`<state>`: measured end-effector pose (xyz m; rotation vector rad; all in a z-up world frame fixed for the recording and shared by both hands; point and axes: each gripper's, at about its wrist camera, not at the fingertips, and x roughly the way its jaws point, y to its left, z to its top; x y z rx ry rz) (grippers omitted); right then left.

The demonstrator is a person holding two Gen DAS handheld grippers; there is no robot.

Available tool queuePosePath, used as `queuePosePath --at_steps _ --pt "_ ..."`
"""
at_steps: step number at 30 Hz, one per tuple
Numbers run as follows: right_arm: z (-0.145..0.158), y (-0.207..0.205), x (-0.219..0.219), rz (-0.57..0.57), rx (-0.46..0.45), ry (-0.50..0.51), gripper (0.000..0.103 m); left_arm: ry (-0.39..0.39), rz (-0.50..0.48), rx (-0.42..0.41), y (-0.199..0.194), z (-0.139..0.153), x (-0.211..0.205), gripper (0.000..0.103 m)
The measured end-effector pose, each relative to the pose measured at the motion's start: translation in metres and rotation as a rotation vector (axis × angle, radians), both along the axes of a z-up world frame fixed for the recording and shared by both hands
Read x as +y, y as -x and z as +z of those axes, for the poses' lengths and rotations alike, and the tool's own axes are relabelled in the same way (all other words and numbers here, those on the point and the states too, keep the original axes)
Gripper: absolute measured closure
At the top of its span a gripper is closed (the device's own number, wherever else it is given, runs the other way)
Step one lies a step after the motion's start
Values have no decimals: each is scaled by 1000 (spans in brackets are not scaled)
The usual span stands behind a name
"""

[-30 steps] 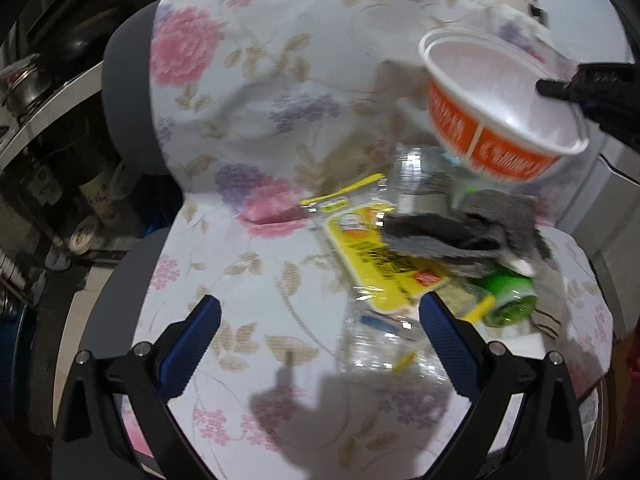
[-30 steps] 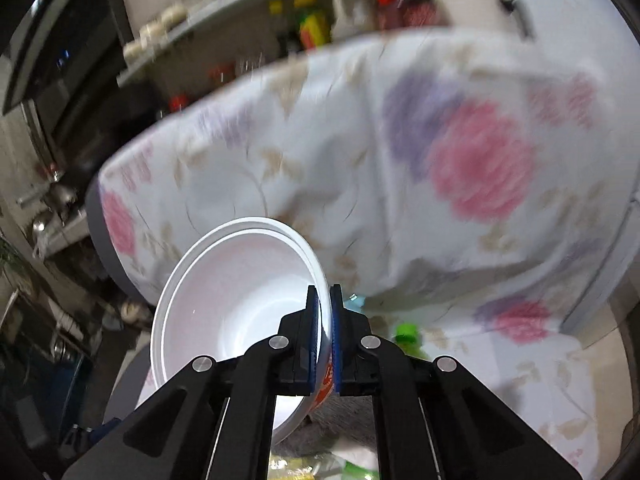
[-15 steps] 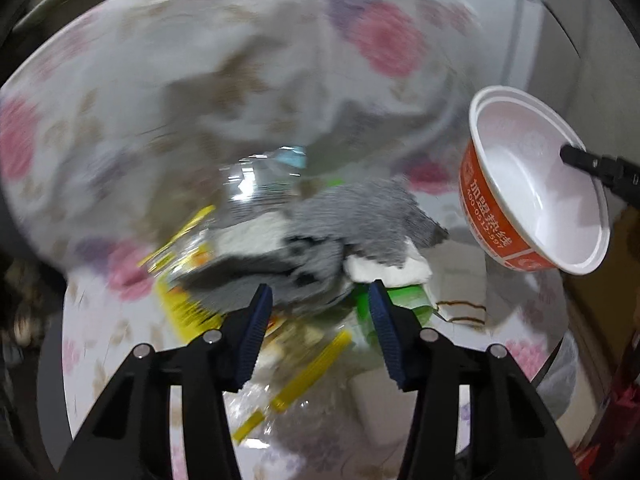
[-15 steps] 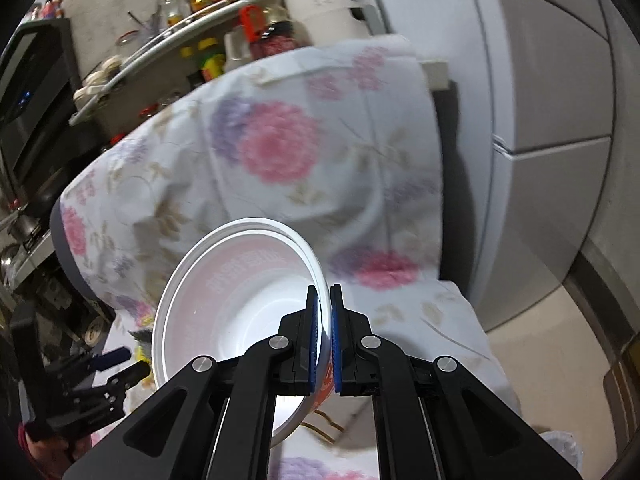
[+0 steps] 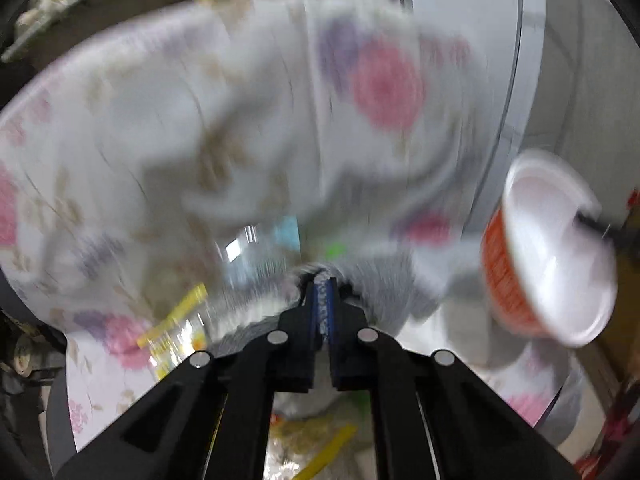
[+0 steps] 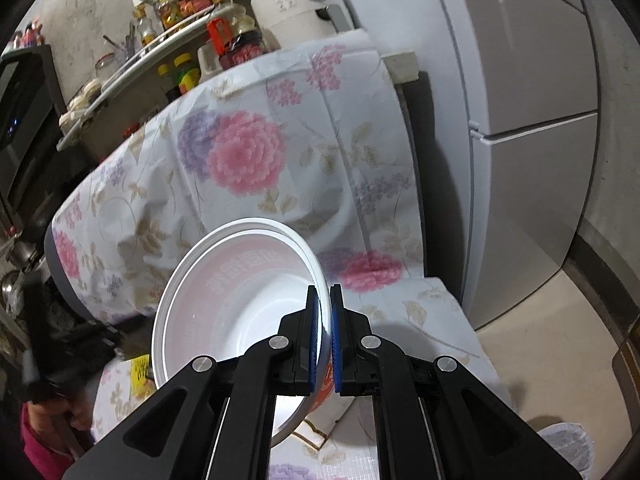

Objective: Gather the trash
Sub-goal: 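Lift the bowl with the right gripper while the left gripper grasps the grey cloth, then carry bowl and cloth to the bin and open both grippers over it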

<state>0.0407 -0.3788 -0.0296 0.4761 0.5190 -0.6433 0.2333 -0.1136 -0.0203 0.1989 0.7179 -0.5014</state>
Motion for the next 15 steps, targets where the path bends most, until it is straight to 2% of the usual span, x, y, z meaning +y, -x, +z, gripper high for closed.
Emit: queuePosePath --at_steps 4,8,11,15 --pt "17 16 6 -15 -39 19 97 105 4 -135 29 57 9 100" --pt "31 43 16 -26 -59 30 97 198 -41 -200 74 92 15 100" --pt "31 74 24 -60 -55 33 97 228 -103 -222 113 97 10 100" --pt "21 120 33 -134 -23 40 97 251 -183 -192 157 78 -11 100"
